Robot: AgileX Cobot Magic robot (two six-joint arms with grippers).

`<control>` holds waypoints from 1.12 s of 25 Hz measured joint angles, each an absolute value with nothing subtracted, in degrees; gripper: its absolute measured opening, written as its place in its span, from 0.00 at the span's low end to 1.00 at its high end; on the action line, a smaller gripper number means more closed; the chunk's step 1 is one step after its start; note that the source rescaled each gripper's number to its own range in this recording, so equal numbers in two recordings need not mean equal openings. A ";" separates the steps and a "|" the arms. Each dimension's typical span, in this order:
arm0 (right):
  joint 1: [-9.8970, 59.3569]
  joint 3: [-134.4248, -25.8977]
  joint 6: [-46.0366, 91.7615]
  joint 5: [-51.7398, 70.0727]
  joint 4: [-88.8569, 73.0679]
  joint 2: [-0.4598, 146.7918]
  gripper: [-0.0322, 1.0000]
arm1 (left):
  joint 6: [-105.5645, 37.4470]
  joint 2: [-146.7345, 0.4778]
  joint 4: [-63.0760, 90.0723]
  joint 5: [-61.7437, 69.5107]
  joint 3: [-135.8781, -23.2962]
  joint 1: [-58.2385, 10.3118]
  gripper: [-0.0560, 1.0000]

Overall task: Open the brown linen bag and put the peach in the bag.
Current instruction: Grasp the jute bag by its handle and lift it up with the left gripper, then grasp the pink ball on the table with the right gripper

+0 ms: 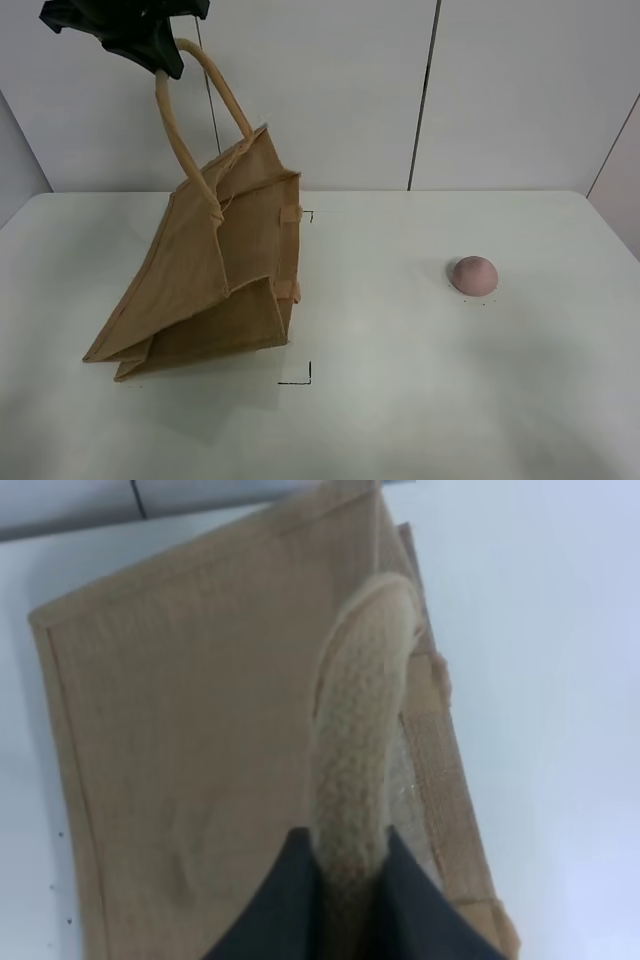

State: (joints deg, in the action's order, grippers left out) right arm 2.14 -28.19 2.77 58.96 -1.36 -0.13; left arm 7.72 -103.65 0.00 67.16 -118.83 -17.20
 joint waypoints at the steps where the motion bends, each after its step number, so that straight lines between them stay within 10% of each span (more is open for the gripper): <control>1: 2.14 -28.19 2.77 58.96 -1.36 -0.13 1.00 | 7.66 -103.15 0.00 67.16 -118.83 -17.20 0.06; 11: 2.14 -28.94 2.52 58.71 -0.78 5.34 1.00 | 7.60 -102.29 0.00 67.16 -118.83 -17.20 0.06; 28: 2.14 -62.62 3.23 51.69 -1.31 83.11 1.00 | 7.60 -102.29 0.00 67.16 -118.83 -17.20 0.05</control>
